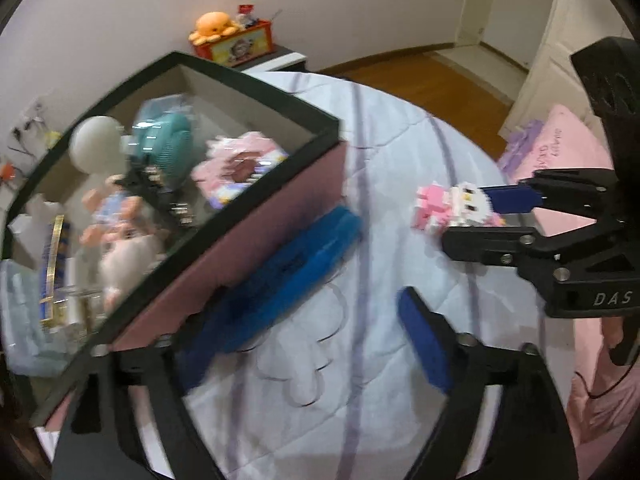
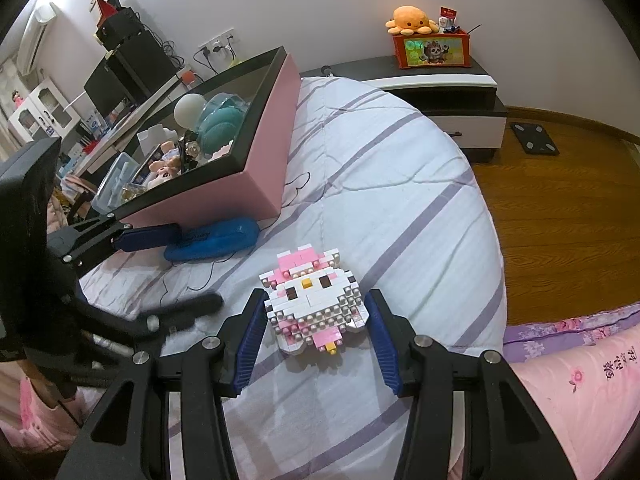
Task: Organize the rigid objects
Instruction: 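Grasp the blue marker with the left tool while the right tool grasps the block cat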
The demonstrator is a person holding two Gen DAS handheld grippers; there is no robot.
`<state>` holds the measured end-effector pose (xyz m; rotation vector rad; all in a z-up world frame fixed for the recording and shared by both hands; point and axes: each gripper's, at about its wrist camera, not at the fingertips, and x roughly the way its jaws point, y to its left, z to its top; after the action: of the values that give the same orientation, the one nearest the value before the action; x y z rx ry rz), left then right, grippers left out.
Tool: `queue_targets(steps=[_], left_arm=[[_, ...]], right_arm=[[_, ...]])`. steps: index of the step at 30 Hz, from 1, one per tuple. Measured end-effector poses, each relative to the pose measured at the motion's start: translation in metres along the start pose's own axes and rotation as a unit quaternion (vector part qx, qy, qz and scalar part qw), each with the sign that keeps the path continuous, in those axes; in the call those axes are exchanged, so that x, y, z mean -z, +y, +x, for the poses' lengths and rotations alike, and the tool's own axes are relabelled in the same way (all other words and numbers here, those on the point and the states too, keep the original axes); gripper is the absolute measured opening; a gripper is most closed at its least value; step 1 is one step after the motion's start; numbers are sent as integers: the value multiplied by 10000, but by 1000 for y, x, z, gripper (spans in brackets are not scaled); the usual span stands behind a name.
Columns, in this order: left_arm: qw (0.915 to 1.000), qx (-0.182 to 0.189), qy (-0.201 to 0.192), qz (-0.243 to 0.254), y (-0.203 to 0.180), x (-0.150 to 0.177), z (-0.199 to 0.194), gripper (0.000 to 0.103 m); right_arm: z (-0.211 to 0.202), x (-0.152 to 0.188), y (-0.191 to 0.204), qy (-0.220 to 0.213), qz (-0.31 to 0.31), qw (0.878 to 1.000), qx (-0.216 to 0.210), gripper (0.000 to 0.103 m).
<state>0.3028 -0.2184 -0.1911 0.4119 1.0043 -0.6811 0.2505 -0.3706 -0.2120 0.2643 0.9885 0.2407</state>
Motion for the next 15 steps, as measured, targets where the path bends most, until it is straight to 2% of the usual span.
queue_targets(steps=[1, 4, 7, 10, 15], left_arm=[[9999, 106, 9, 7, -2, -2, 3, 102], [10000, 21, 77, 52, -6, -3, 8, 102], [9997, 205, 108, -112, 0, -4, 5, 99], [9995, -162, 207, -163, 6, -3, 0, 81], [9969, -605, 374, -329, 10, 6, -1, 81]], right_arm=[[0, 0, 0, -1, 4, 10000, 2, 51], [0, 0, 0, 1, -3, 10000, 3, 51], [0, 0, 0, 18, 4, 10000, -19, 51], [-1, -2, -3, 25, 37, 10000, -64, 51], [4, -11, 1, 37, -128, 9999, -93, 51]])
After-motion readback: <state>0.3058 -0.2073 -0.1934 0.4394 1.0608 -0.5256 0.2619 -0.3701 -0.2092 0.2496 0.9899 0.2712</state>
